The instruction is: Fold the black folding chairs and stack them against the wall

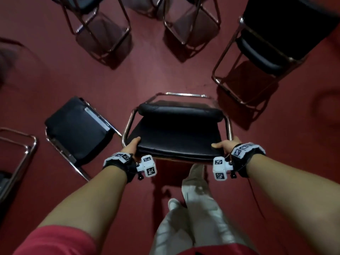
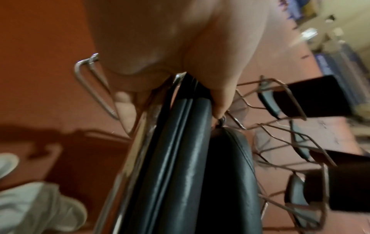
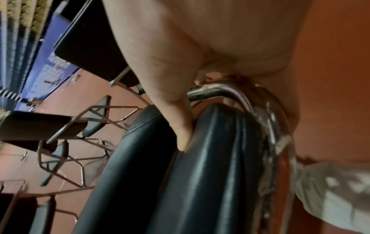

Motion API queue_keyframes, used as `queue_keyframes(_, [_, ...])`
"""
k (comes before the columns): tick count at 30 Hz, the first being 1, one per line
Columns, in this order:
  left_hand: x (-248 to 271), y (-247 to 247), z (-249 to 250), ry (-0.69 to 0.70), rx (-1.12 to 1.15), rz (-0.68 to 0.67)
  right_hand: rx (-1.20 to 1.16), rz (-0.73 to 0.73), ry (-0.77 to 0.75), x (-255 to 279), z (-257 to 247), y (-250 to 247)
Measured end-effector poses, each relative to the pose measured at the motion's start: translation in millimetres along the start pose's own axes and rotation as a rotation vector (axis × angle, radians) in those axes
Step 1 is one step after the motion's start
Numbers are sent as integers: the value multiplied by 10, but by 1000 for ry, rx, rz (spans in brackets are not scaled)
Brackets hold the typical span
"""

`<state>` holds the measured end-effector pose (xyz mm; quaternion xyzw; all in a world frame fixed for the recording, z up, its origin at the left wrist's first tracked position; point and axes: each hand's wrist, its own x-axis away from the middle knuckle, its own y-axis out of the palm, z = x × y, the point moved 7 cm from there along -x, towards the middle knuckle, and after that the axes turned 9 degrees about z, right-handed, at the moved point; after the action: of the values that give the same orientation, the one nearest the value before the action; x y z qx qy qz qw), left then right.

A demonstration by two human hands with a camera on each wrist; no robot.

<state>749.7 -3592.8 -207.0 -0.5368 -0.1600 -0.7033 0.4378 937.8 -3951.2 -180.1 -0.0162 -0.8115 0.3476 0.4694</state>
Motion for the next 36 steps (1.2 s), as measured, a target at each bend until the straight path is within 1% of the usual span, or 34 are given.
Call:
queue_keyframes(3, [-225, -103, -623, -45, 62, 46, -4, 13, -37, -83, 234, 66])
queue_keyframes(5, [-298, -119, -941, -80, 105, 69, 1, 30, -56, -136, 377, 101])
queue_keyframes(8, [-571, -139, -1431, -110, 144, 80, 2, 32, -46, -356, 787, 191])
queue_keyframes(11, [-927, -141, -1847, -134, 120, 61, 0, 22, -14, -645, 1241, 301])
queue_keyframes(13, [-1126, -101, -2004, -136, 165, 63, 8, 16, -7, -964, 1530, 432])
queue_keyframes(14, [-1137, -71, -2024, -132, 160, 65, 6, 12, 1, -1055, 1613, 492])
queue_keyframes(15, [-1135, -9, -2020, -125, 152, 58, 9, 2, 7, -1107, 1652, 557])
queue_keyframes(17, [-1301, 140, -2067, -89, 173, 32, 19, -14, -10, -1329, 1733, 708])
queue_keyframes(19, [-1461, 257, -2153, -103, 193, 28, 34, -24, -42, -1566, 1845, 875])
queue_keyframes(21, [-1713, 359, -2326, -130, 210, 20, 48, -27, -68, -1797, 1977, 1057])
queue_keyframes(25, [-2007, 506, -2687, -224, 246, 39, 77, -53, -29, -2152, 2336, 1348])
queue_keyframes(27, [-2165, 552, -2878, -223, 250, 47, 97, -47, -20, -2314, 2544, 1456])
queue_keyframes(31, [-2489, 621, -3256, -253, 247, 53, 127, -94, 27, -2660, 2882, 1732])
queue_keyframes(34, [-2737, 696, -3549, -266, 250, 13, 167, -91, 42, -2940, 3126, 1923])
queue_keyframes(36, [-2923, 746, -3723, -263, 248, -2, 204, -83, 17, -3108, 3302, 2041])
